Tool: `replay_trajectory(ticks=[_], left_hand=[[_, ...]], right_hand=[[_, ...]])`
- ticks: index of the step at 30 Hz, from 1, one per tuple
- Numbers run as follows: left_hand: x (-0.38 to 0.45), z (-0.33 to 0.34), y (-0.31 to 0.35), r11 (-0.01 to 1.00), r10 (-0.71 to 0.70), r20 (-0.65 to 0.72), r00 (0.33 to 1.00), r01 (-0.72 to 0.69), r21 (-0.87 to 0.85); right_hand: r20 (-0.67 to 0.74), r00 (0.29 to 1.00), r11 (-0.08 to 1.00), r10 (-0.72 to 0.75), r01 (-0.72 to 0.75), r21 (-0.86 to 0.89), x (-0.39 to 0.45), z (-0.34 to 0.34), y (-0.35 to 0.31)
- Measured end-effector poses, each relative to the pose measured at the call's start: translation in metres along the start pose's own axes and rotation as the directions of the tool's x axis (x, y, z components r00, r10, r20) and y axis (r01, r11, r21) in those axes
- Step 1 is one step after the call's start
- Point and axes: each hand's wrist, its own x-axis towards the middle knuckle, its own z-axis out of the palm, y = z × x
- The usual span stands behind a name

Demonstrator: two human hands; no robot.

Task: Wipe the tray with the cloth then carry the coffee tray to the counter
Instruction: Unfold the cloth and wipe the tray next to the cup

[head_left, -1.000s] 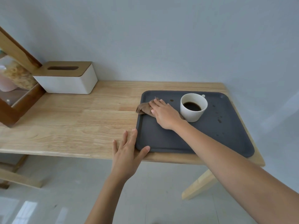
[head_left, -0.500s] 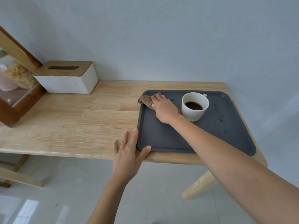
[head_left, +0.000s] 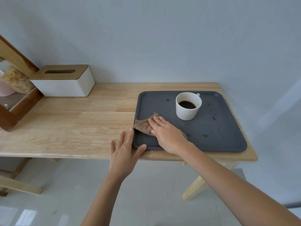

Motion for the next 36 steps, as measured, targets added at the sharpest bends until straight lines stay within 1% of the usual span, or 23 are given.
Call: replay_trajectory(ticks=[4, 8, 11, 14, 16, 19, 21, 24, 29, 32, 36], left_hand=[[0.000, -0.001, -0.001, 0.999, -0.006, 0.012, 1.000, 0.006, -0.032], [0.002, -0.002, -0.002, 0.998, -0.011, 0.020, 1.000, 0.012, -0.061], [0.002, -0.002, -0.002, 0.997, -0.012, 0.021, 1.000, 0.013, -0.070], [0.002, -0.001, -0.002, 0.997, -0.007, 0.015, 1.000, 0.008, -0.079], [0.002, 0.000, -0.002, 0.996, 0.004, 0.014, 1.000, -0.002, -0.090], [0.003, -0.001, -0.004, 0.996, 0.005, 0.010, 1.000, -0.005, -0.089], [0.004, -0.001, -0.006, 0.996, -0.001, 0.010, 1.000, 0.001, -0.089], [0.004, -0.001, -0.007, 0.997, 0.006, 0.009, 1.000, -0.006, -0.081], [0.003, 0.001, -0.006, 0.998, 0.001, -0.004, 1.000, -0.001, -0.061], [0.002, 0.001, -0.005, 0.999, -0.003, -0.007, 1.000, 0.003, -0.053], [0.002, 0.002, -0.004, 0.999, -0.007, -0.008, 1.000, 0.007, -0.033]], right_hand=[[0.006, 0.997, 0.997, 0.073, -0.073, 0.000, 0.007, 0.002, -0.005], [-0.048, 0.974, 0.975, 0.221, -0.222, -0.015, 0.043, 0.004, -0.002], [-0.048, 0.921, 0.922, 0.387, -0.387, 0.023, 0.074, 0.001, 0.003], [-0.028, 0.853, 0.853, 0.521, -0.518, 0.073, 0.100, -0.006, 0.008], [-0.036, 0.814, 0.813, 0.580, -0.575, 0.096, 0.111, -0.009, 0.014], [-0.043, 0.792, 0.791, 0.608, -0.601, 0.116, 0.124, -0.009, 0.018], [-0.048, 0.798, 0.798, 0.601, -0.594, 0.102, 0.126, -0.007, 0.020], [-0.073, 0.830, 0.833, 0.553, -0.549, 0.069, 0.122, -0.004, 0.024], [-0.134, 0.906, 0.916, 0.401, -0.399, 0.044, 0.101, 0.005, 0.022], [-0.104, 0.951, 0.957, 0.290, -0.289, 0.026, 0.074, 0.008, 0.013], [-0.074, 0.980, 0.983, 0.182, -0.181, 0.019, 0.039, 0.007, 0.006]])
